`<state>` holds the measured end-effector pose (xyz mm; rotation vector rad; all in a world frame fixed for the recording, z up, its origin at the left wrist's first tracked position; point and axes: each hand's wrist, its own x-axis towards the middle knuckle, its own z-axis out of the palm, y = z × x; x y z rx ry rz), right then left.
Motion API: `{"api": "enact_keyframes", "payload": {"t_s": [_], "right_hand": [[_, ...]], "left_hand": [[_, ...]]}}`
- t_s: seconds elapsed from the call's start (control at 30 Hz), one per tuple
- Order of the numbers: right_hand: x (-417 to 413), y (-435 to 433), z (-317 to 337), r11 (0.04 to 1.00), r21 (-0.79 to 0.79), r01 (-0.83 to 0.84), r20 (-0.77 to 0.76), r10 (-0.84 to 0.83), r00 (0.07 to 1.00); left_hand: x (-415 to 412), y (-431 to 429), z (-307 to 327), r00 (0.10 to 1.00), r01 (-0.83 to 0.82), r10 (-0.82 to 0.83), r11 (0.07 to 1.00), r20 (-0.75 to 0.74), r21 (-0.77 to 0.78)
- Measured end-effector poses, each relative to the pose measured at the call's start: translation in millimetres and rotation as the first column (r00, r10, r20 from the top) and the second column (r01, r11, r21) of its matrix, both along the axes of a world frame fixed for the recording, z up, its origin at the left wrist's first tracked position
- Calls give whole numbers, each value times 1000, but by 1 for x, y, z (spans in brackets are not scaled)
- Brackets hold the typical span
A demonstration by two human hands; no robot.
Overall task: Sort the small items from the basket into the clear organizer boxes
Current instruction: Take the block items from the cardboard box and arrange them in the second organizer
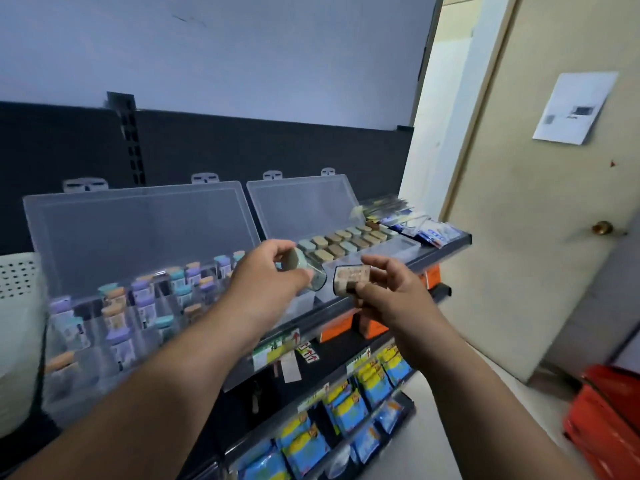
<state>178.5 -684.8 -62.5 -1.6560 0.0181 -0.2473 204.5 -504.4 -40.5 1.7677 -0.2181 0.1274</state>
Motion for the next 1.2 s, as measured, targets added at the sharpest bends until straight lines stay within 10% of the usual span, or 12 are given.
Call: {"api": "enact_keyframes", "payload": {"t_s": [0.43,0.83,1.2], "right_hand": [[107,-60,0,862,-504,61,22,-58,998],[189,-90,-6,543,-780,-312,-103,381,919],[215,-93,-16,312,-853,-418,-177,579,796]], "left_hand": [[91,-49,-18,1000,17,-12,943,-16,334],[117,-99,-31,975,-178,221,781,1,598],[126,-114,-34,950,-166,311,383,42,909]]}}
